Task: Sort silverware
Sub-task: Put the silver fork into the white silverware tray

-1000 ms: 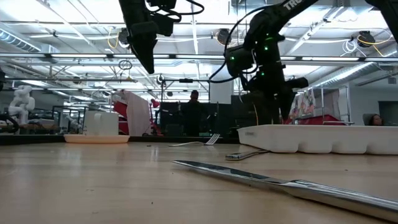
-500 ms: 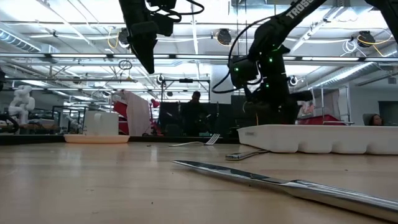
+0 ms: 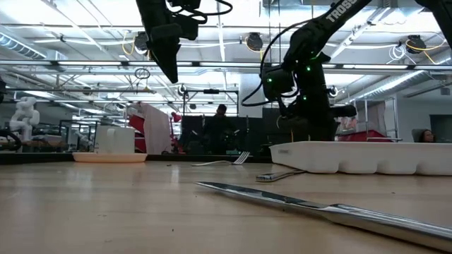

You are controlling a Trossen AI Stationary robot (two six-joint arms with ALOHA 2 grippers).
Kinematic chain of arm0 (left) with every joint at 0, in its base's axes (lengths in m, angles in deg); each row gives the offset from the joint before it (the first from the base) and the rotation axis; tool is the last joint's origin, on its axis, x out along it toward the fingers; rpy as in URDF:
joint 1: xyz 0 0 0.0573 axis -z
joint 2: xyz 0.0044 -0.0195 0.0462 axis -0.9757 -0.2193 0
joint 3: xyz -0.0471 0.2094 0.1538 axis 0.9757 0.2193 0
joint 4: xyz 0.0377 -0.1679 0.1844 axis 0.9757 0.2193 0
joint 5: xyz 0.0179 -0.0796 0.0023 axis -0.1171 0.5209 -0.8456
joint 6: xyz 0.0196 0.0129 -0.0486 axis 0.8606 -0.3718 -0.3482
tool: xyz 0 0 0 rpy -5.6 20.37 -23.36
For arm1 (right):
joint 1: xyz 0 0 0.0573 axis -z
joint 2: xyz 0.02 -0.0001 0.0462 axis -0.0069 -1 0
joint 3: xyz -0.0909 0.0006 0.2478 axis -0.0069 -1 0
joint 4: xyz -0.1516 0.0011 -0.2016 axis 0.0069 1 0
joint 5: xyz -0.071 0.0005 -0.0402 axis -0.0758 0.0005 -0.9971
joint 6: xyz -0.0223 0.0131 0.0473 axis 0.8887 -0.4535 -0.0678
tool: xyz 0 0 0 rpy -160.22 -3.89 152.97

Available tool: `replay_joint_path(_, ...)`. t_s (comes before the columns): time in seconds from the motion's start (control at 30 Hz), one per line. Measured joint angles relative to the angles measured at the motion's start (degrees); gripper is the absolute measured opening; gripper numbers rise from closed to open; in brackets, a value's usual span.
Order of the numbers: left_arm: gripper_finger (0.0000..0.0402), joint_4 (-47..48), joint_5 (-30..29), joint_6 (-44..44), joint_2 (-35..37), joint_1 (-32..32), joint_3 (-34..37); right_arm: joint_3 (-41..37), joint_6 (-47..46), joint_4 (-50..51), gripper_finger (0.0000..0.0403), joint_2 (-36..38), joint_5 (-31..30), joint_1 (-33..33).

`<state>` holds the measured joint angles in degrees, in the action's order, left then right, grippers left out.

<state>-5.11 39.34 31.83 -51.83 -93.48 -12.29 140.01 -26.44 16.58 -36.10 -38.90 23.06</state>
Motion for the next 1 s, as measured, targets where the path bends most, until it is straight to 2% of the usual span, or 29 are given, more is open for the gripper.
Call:
replay_joint_path(0.17,0.0093,0.02,0.0,0.12,0.0,-0.02,0.0,2.03,0.0,1.28,0.0001,1.84,0.8,-1.0)
replay_joint_path(0.4,0.0093,-0.02,0.02,0.12,0.0,-0.02,0.0,3.34,-3.01,1.7,0.0001,8.44,2.05,-1.45)
replay_joint_path(0.5,0.0093,-0.06,0.02,0.12,0.0,0.0,0.0,3.34,-8.28,4.26,0.0,11.1,1.79,-1.51)
replay_joint_path(0.6,0.0093,-0.32,0.02,0.17,0.0,-0.02,0.0,3.36,-15.95,11.42,0.0,12.55,-0.97,-1.51)
replay_joint_path(0.7,0.0093,-1.41,0.02,0.19,0.0,0.0,0.0,3.34,-17.91,16.01,0.0,12.64,-1.68,-1.79)
replay_joint_path(1.0,0.0093,-3.77,0.02,0.23,0.0,-0.02,0.0,3.34,-26.35,16.19,0.0,12.22,-4.24,-5.84)
